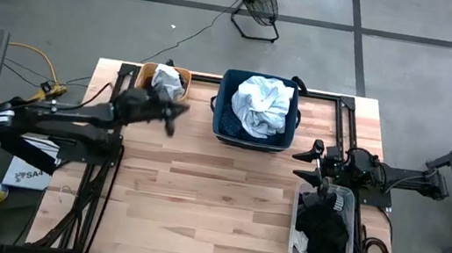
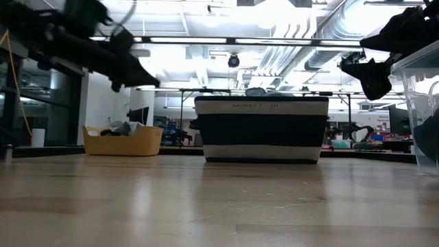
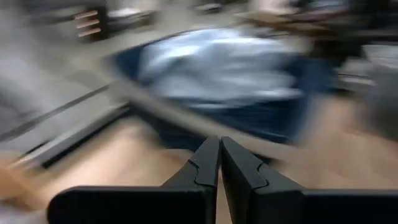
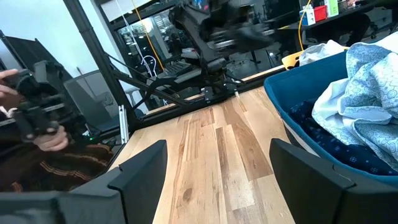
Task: Pick & Place Cloths
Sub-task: Return to Home Position
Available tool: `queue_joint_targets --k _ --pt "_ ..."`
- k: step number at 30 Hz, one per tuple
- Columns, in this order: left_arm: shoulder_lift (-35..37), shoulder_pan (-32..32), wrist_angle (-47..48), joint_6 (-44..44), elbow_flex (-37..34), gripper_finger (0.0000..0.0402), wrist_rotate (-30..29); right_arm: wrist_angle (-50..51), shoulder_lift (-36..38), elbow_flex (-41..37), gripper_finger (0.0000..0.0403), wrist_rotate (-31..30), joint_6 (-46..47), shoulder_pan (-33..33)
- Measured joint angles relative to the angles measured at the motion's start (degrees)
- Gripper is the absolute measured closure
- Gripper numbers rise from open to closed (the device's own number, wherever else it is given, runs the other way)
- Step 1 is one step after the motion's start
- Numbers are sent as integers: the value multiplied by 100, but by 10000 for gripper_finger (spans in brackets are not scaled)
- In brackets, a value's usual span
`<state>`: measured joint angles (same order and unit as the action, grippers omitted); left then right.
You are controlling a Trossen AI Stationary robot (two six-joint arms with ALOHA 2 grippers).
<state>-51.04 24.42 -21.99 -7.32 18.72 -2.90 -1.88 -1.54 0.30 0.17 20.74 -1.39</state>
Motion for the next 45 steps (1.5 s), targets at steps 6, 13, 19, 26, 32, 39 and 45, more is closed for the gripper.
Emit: queue_joint_targets --k 6,13,19,26,32,39,45 --pt "1278 -992 -183 -178 -835 389 581 0 -1 0 127 0 0 1" --pt "2473 -1930 -176 -194 -1457 389 499 0 -2 -1 127 0 0 1" --pt "3183 -2456 1 102 -1756 389 2 -2 0 -1 127 0 -1 0" --pt "3661 -2559 600 386 -1767 389 -70 -1 0 -1 127 0 -1 1" --pt "3669 -2559 994 82 -1777 389 -46 0 0 -1 127 1 -1 0" --pt "3669 -2556 1221 -45 -1783 389 -33 1 -1 -1 127 0 -1 0" --pt "3669 -2556 1211 -45 -1787 389 -35 0 -1 -1 127 1 -1 0"
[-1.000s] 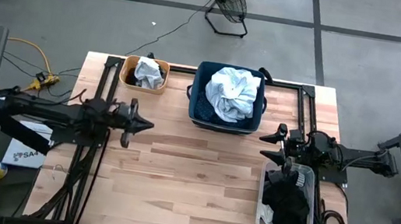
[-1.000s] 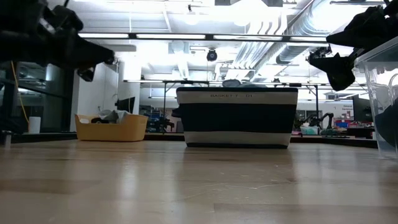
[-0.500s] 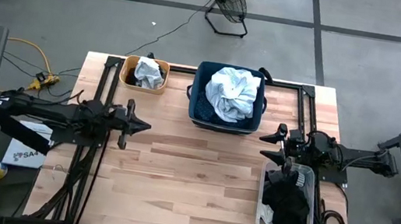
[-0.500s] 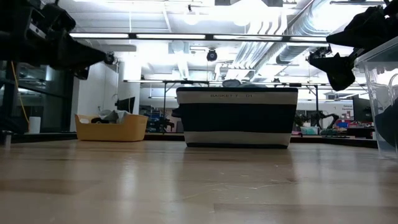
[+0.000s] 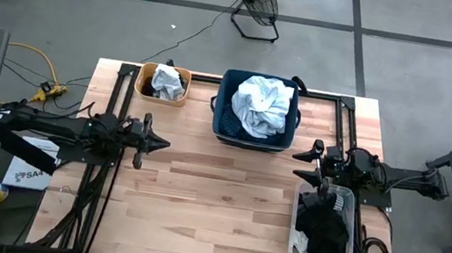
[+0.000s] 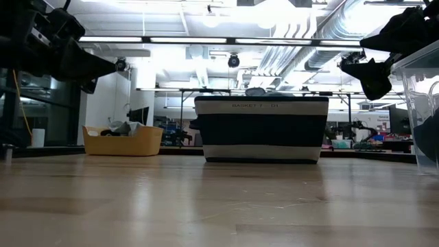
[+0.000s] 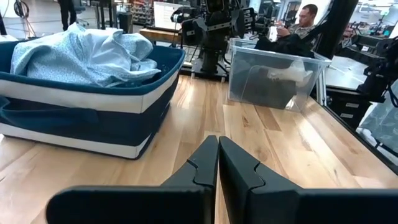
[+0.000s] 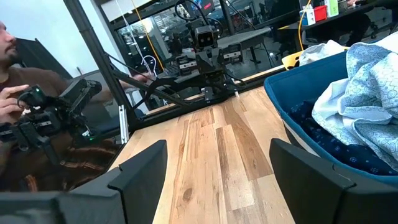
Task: Pick & Place Cloths
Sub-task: Return to Home Position
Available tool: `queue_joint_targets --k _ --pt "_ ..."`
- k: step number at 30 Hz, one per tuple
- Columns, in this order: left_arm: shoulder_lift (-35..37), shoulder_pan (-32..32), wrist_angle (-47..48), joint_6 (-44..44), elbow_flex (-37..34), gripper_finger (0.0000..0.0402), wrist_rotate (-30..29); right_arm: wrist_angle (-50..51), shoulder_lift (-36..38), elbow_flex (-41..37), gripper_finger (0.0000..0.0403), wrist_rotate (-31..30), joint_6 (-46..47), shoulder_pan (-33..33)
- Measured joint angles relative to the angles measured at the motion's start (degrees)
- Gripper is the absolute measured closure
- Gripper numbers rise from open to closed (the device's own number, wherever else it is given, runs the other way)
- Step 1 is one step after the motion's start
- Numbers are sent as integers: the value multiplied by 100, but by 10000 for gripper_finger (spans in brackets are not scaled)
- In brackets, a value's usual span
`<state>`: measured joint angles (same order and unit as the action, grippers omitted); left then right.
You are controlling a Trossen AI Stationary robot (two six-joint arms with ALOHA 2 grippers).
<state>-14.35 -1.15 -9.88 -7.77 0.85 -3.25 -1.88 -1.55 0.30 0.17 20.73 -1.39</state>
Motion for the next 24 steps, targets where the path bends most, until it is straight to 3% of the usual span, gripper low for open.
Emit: queue_joint_targets --k 24 --pt "-4 0 697 0 -1 389 0 1 -1 0 127 -1 1 1"
